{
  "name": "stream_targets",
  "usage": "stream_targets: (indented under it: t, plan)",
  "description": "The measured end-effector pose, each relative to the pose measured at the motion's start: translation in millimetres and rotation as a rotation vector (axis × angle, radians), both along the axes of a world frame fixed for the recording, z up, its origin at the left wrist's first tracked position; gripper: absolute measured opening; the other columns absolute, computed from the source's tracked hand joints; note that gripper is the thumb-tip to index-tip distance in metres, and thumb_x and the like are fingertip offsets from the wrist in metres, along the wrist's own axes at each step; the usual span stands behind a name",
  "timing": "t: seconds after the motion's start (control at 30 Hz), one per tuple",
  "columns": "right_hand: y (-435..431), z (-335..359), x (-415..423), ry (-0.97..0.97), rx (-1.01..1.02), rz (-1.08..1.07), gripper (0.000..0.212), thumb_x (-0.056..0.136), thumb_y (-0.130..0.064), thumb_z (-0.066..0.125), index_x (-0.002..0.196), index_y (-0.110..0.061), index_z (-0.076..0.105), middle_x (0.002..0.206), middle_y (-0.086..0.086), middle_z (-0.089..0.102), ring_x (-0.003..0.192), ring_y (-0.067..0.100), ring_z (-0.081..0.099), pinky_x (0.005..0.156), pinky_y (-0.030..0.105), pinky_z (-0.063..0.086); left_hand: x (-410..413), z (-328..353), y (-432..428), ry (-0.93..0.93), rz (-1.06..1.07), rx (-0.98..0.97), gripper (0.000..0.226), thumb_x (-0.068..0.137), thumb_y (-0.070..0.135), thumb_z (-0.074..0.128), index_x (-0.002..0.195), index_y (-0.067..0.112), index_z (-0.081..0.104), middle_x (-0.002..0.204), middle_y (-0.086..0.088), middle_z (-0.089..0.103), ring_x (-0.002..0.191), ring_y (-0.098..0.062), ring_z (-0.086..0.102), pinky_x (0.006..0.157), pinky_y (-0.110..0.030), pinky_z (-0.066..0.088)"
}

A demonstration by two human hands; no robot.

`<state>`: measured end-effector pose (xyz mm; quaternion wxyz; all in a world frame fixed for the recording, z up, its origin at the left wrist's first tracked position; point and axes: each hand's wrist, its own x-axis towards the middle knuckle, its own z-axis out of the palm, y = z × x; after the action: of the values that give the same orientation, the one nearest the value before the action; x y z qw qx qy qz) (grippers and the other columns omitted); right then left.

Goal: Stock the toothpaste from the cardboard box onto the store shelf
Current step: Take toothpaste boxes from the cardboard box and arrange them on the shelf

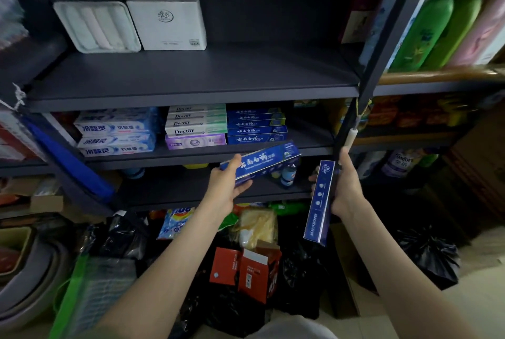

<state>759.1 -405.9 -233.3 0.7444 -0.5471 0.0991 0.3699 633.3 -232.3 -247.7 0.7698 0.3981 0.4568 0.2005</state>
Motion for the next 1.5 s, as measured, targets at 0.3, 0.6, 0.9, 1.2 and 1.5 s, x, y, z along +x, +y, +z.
stream_targets:
  t: [0.3, 0.6, 0.9, 1.2, 1.5]
  plan:
    - [35, 29, -9, -0.125, 0.391, -0.211, 0.015, 0.092, -0.022, 0.061, 0.088, -0.007, 0.057, 0.073, -0.002, 0.051, 0.067, 0.013, 0.057, 0.083, 0.038, 0.051, -4, -9, -11, 0.1, -0.229, -0.058, 0.05, 0.087, 0.035, 0.068, 0.12, 0.0, 0.055, 0.107, -0.016, 0.066, 0.078, -0.023, 0.067, 0.049, -0.025, 0.054]
    - [38, 7, -13, -0.493, -0.014, 0.06, 0.026, 0.094, -0.031, 0.058, 0.112, -0.016, 0.047, 0.091, 0.001, 0.062, 0.076, 0.015, 0.063, 0.065, 0.028, 0.051, -3, 0, -8, 0.07, -0.197, -0.111, 0.036, 0.094, 0.044, 0.054, 0.096, 0.008, 0.059, 0.088, -0.01, 0.067, 0.074, -0.022, 0.064, 0.045, -0.024, 0.052]
    - [10, 14, -2, -0.505, 0.359, 0.499, 0.048, 0.076, -0.032, 0.078, 0.11, -0.018, 0.047, 0.098, 0.011, 0.061, 0.085, 0.021, 0.063, 0.075, 0.03, 0.054, -5, -1, 8, 0.054, -0.129, -0.026, 0.049, 0.092, 0.041, 0.061, 0.126, 0.006, 0.053, 0.101, -0.012, 0.067, 0.076, -0.022, 0.065, 0.046, -0.024, 0.052]
    - [9, 8, -4, -0.74, 0.067, 0.529, 0.035, 0.086, -0.012, 0.068, 0.109, -0.029, 0.048, 0.118, -0.005, 0.055, 0.107, 0.027, 0.056, 0.093, 0.046, 0.044, -10, -3, 20, 0.009, -0.168, 0.029, 0.049, 0.091, 0.051, 0.056, 0.115, 0.009, 0.058, 0.112, -0.007, 0.069, 0.098, -0.021, 0.067, 0.08, -0.04, 0.057]
    - [14, -6, -5, -0.53, 0.143, 0.212, 0.024, 0.091, -0.005, 0.058, 0.11, -0.012, 0.046, 0.101, 0.004, 0.062, 0.094, 0.017, 0.064, 0.078, 0.023, 0.054, -18, -7, 20, -0.072, -0.145, -0.04, 0.054, 0.093, 0.048, 0.052, 0.122, 0.002, 0.056, 0.107, -0.015, 0.067, 0.087, -0.026, 0.064, 0.054, -0.025, 0.054]
